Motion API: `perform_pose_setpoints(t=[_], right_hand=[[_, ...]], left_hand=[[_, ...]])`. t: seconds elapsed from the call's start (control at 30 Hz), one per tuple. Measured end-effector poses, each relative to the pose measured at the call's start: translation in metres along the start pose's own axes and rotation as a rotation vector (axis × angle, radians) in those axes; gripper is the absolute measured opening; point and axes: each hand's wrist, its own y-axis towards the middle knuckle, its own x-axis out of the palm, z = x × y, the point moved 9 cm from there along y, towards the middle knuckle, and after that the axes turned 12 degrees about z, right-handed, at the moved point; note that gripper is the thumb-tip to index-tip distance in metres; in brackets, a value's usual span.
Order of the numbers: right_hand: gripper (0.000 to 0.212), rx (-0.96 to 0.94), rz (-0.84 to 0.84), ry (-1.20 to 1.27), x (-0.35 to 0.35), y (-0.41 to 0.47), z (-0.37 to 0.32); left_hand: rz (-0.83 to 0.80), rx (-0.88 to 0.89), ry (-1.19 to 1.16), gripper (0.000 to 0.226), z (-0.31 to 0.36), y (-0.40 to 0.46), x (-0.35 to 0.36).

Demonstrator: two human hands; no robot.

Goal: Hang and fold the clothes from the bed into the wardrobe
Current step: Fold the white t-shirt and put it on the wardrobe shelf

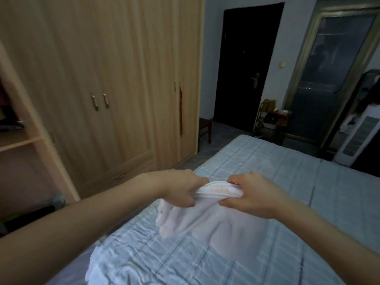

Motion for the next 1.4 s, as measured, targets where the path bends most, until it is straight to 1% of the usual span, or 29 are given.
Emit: perform_pose_setpoints(t=[0.07,0.17,0.2,0.23,0.3,0.37,0.43,0.53,0.63,0.77,0.83,0.93,1.0,1.17,1.3,1.4], right_hand=[[0.055,-0.028,-0.001,0.043,0.008,0.014,-0.018],[0.045,-0.074,0.011,0.093,0.020,0.034,-0.050],[0.046,-0.091,0.018,0.112,0.023,0.040,-0.062],[0.049,-0.106,0.018,0.129,0.027,0.047,-0.076],[0.052,-0.148,0.000,0.151,0.036,0.060,-0.108],[0.051,-0.211,-0.032,0.151,0.048,0.072,-0.146],[0.055,-0.269,-0.068,0.170,0.062,0.081,-0.188],[0.059,-0.355,-0.146,0.168,0.087,0.085,-0.257],[0.055,-0.466,-0.240,0.152,0.106,0.082,-0.332],[0.050,-0.659,-0.297,0.158,0.117,0.076,-0.447],[0.047,-0.745,-0.311,0.164,0.127,0.071,-0.499],[0.052,-0.838,-0.328,0.176,0.145,0.068,-0.568],[0.058,-0.889,-0.345,0.153,0.156,0.063,-0.609],[0.058,-0.980,-0.379,0.106,0.171,0.055,-0.692],[0.048,-0.976,-0.494,0.132,0.192,0.065,-0.721],[0.043,-0.988,-0.514,0.169,0.207,0.088,-0.738]], left_hand=[[0.060,0.002,0.062,0.037,-0.013,-0.014,-0.007],[0.232,-0.032,0.194,0.033,-0.034,-0.044,-0.019],[0.284,-0.061,0.220,0.035,-0.042,-0.056,-0.022],[0.319,-0.102,0.237,0.040,-0.051,-0.069,-0.024],[0.342,-0.200,0.248,0.062,-0.070,-0.098,-0.025],[0.315,-0.297,0.262,0.078,-0.093,-0.132,-0.021],[0.258,-0.397,0.232,0.080,-0.120,-0.171,-0.016],[0.153,-0.555,0.125,0.084,-0.157,-0.243,-0.015],[0.083,-0.665,0.063,0.092,-0.178,-0.319,-0.021],[-0.003,-0.782,0.078,0.100,-0.199,-0.422,-0.018],[-0.009,-0.874,0.069,0.094,-0.216,-0.474,-0.015],[0.005,-0.966,0.136,0.063,-0.238,-0.547,-0.022],[-0.007,-0.987,0.191,0.049,-0.248,-0.587,-0.028],[0.014,-1.016,0.235,0.045,-0.270,-0.666,-0.036],[0.045,-1.014,0.296,0.045,-0.298,-0.702,-0.035],[0.076,-1.033,0.276,0.044,-0.328,-0.715,-0.032]])
